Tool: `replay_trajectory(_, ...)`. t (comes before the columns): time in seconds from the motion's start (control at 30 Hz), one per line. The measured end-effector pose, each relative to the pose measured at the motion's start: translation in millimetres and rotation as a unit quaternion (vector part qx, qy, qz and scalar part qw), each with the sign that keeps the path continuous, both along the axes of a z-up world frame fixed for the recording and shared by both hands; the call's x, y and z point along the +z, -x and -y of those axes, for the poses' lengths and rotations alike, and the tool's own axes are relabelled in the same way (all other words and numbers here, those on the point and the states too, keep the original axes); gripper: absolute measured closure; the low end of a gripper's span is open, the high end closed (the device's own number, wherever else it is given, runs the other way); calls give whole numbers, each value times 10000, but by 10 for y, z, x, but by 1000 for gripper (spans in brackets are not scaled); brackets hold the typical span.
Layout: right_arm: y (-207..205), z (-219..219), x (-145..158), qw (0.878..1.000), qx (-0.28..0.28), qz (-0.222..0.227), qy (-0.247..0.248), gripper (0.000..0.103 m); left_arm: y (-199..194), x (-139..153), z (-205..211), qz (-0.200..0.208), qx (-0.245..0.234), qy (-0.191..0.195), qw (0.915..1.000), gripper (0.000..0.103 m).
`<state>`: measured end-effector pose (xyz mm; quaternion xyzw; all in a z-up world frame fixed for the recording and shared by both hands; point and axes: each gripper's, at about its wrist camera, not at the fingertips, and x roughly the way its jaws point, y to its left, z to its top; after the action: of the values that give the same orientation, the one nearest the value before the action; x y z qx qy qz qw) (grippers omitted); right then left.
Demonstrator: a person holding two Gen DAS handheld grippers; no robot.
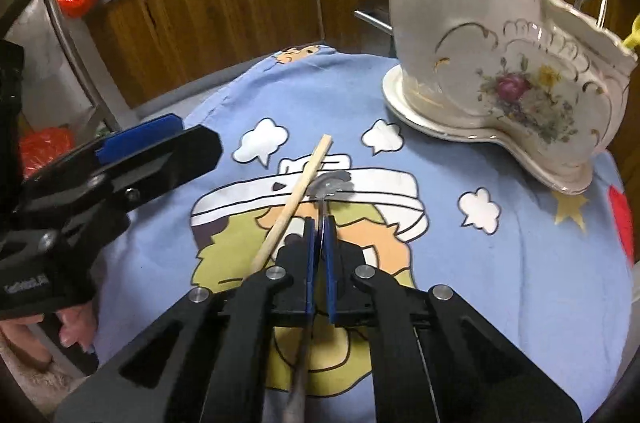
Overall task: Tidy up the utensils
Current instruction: 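Grasp the last chopstick with the left tool while the right tool grasps a silver spoon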
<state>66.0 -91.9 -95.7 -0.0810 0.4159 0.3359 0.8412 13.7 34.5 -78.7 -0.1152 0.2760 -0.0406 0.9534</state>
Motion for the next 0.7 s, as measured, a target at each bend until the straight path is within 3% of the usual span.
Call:
replay_trajectory(0.27,66,398,124,9988,-233,186,-399,100,-47,-22,119,-182,-99,-285,9994,34)
replay_trajectory(0.47,93,604,251,9966,-432,430,-562,100,-107,-61,456,-568,-483,-742,9945,51)
replay_trajectory(0.53,84,630,253,9963,-457,451,-574,101,-139,-100,576,-732,-487,-1051,9906,62)
replay_trajectory(0.7,65,642,269,9960,-421,484,-628,102,-228,-217,701,-1123,-373,-1567,9805,74)
